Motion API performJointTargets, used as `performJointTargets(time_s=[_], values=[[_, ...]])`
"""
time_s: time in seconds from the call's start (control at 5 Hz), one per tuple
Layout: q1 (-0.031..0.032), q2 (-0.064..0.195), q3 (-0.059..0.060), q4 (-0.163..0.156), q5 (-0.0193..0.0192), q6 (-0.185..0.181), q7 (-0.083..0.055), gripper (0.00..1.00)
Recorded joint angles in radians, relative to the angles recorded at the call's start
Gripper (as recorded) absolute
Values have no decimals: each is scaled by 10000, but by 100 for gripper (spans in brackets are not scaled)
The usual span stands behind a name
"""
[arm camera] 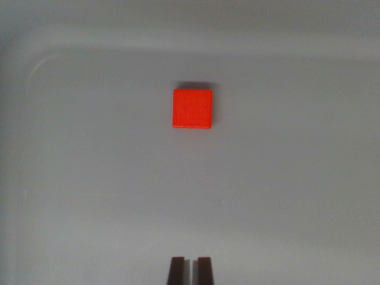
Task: Reach red block
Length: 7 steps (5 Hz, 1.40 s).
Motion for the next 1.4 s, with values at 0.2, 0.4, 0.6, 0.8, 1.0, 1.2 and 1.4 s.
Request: performJointTargets(time_s=[0.2, 0.4, 0.6, 0.8, 1.0, 1.2, 1.4], values=[[5, 336, 0, -17, -33, -316, 4, 0], [5, 336, 0, -17, -33, -316, 4, 0], [12, 722, 1, -37, -71, -679, 8, 0], [12, 722, 1, -37, -71, -679, 8, 0], [18, 1144, 1, -59, -113, -1076, 13, 0], [18, 1144, 1, -59, -113, -1076, 13, 0], [26, 1595, 2, -82, -158, -1501, 18, 0]])
